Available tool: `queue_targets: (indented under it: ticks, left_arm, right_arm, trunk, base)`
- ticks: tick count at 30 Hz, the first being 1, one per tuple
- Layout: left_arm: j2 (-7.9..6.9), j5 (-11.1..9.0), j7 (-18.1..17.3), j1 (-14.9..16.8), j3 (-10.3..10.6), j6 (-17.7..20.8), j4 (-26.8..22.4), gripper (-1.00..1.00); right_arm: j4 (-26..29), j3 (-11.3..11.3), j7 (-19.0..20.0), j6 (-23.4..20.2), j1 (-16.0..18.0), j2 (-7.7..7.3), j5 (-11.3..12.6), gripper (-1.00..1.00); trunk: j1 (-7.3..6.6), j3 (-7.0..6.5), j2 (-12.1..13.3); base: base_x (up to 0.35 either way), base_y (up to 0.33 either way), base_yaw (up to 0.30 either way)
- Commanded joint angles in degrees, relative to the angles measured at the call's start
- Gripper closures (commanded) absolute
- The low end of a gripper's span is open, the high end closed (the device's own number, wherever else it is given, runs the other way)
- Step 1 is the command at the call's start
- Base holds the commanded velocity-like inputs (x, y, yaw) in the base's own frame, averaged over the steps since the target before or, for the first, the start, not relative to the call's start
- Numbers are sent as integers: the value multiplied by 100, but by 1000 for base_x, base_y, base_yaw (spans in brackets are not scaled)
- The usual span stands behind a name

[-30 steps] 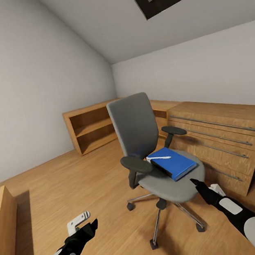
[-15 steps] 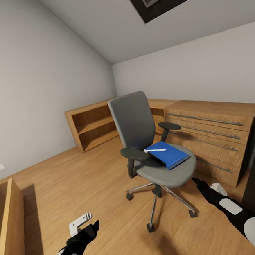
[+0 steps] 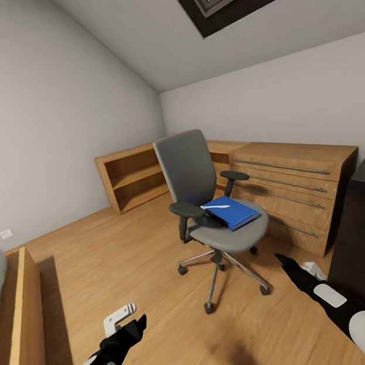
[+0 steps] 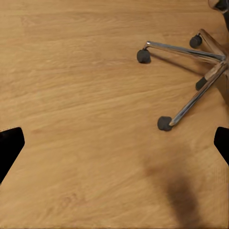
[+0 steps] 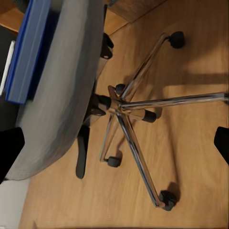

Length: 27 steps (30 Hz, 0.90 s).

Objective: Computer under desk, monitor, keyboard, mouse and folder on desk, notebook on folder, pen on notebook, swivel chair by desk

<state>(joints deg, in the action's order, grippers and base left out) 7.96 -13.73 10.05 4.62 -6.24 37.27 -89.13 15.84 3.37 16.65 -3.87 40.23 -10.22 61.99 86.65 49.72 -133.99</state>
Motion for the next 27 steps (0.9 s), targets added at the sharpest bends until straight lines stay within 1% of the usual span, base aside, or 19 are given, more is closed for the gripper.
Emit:
queue_targets:
  ticks: [1,4,6,7,9,10,11,12,17,18,19,20,22,23,26,27]
  left_arm:
    - [4,-61,42,4,-2,24,-4,-100]
    - [4,-60,44,4,8,20,22,-100]
    - [4,-60,47,4,13,19,38,-100]
    - [4,-60,48,4,25,18,90,-100]
    - [4,-60,52,4,37,18,134,-100]
    - [5,-59,54,4,62,18,168,-100]
    - [7,-59,55,4,83,18,182,-100]
    - [9,-59,56,4,144,18,209,-100]
    - [4,-65,64,4,336,17,391,-100]
    - [0,-61,65,4,380,16,504,-100]
    - [-1,-59,65,4,395,14,553,-100]
    - [-2,-56,66,4,417,12,630,-100]
    - [-3,-57,65,4,428,9,692,-100]
    - [-4,-58,63,4,432,6,752,-100]
    - [-9,-59,61,4,427,3,869,-100]
    - [-14,-59,58,4,423,-3,978,-100]
  right_arm:
    - [-1,34,23,-36,1,1,32,-100]
    - [-2,33,18,61,2,2,30,-100]
    - [-8,32,13,246,2,21,22,-100]
    - [-41,32,9,506,-2,77,-32,-100]
    - [-93,32,6,691,-3,120,-120,-100]
    - [-182,32,0,889,-4,164,-259,-100]
    - [-242,32,-3,1001,-5,188,-346,-100]
    - [-390,32,-6,1264,-5,245,-553,-100]
    - [-856,32,-15,2132,-6,408,-1146,-100]
    - [-1060,32,-17,2517,-6,492,-1367,-100]
    - [-1161,34,-18,2711,-8,538,-1465,-100]
    - [-1345,36,-21,3090,-10,627,-1631,-100]
    - [-1472,38,-24,3432,-17,703,-1747,-100]
    - [-1550,39,-26,3718,-32,763,-1822,-100]
    - [-1618,40,-29,4000,-98,825,-1890,-100]
    - [-1644,40,-29,4111,-176,858,-1916,-100]
  trunk:
    - [-3,6,-3]
    - [-3,6,-3]
    - [-3,6,-3]
    - [-25,-12,37]
    - [-69,-48,118]
    - [-91,-66,158]
    - [-113,-84,198]
    - [-135,-102,238]
    - [-245,-192,438]
    - [-267,-210,478]
    - [-289,-228,519]
    - [-311,-246,559]
    - [-355,-281,639]
    - [-376,-299,679]
    - [-442,-353,799]
    - [-464,-371,839]
  base:
    - [-152,-29,0]
    - [-87,-17,0]
    - [-36,-7,0]
    - [-16,-3,0]
    - [-12,-2,0]
    - [-7,-1,0]
    - [-5,-1,0]
    - [-3,-1,0]
    - [-2,0,0]
    - [0,0,0]
    - [0,0,0]
    - [0,0,0]
    - [0,0,0]
    - [0,0,0]
    - [0,0,0]
    - [0,0,0]
